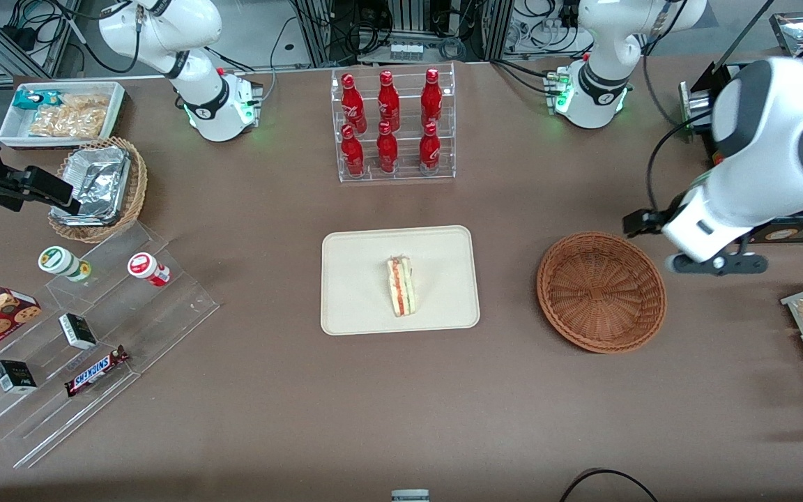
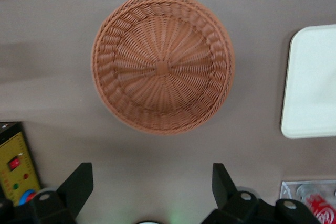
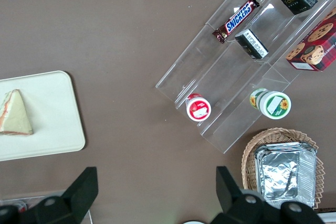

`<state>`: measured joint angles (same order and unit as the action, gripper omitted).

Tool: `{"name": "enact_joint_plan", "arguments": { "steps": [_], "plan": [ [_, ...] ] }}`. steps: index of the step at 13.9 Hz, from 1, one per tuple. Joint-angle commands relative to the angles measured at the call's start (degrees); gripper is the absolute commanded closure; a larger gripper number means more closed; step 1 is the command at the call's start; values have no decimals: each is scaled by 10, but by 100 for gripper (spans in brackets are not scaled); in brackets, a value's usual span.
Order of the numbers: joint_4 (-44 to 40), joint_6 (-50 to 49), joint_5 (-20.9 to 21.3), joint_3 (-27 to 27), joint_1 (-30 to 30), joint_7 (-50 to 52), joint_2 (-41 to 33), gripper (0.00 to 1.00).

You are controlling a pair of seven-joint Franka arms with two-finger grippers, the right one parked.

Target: Place sandwich from basket to tray

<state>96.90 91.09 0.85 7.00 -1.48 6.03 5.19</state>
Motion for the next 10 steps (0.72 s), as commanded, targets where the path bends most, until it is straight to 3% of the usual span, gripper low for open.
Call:
{"name": "enact_joint_plan", "arguments": {
  "steps": [1, 10],
  "plan": [
    [-2, -19, -1, 7, 16, -16, -36, 0],
    [-33, -39, 0, 6, 42, -20, -61, 0]
  ]
}}
